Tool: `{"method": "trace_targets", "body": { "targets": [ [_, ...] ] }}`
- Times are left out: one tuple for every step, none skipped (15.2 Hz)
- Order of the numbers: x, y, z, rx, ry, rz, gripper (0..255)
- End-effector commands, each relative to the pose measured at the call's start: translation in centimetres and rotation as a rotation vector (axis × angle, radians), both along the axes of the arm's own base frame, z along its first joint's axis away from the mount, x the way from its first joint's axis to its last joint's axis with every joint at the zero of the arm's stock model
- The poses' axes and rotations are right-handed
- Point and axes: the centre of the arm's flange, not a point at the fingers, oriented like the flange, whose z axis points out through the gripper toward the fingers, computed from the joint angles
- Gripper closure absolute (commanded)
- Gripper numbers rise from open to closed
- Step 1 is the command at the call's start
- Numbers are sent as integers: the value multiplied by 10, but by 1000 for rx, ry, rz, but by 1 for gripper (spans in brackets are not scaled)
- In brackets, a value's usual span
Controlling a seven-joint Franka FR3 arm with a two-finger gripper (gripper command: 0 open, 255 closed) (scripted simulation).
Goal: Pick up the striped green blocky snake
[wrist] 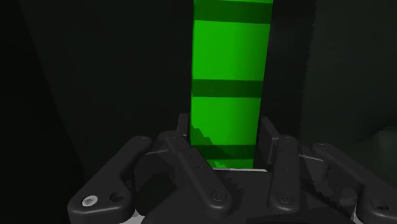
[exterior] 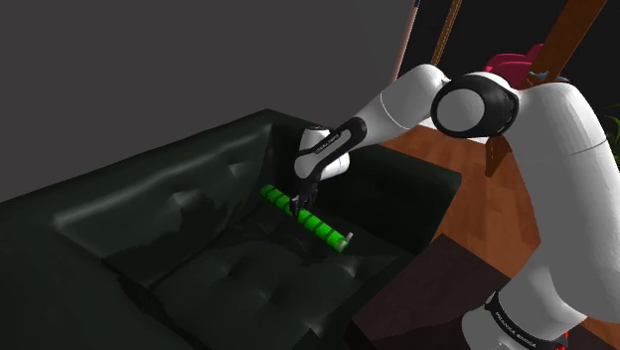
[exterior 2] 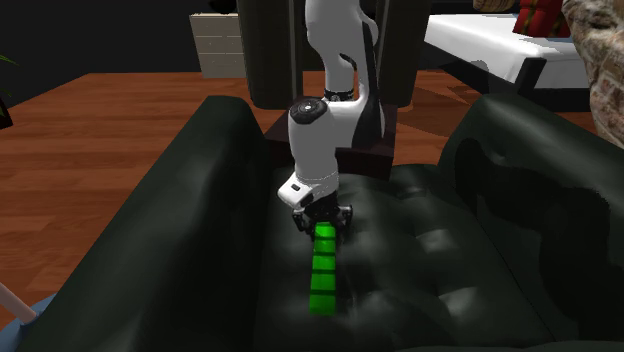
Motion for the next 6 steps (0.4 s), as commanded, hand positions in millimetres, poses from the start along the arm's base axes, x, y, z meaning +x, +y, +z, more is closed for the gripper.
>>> {"method": "trace_targets", "body": {
  "targets": [
    [-1, -1, 11, 0, 0, 0, 255],
    [-1, -1, 16, 0, 0, 0, 255],
    [-1, -1, 22, 0, 0, 0, 255],
    [-1, -1, 27, 0, 0, 0, 255],
    [-1, -1, 28, 0, 0, 0, 255],
    [-1, -1, 28, 0, 0, 0, 255]
  ]
}}
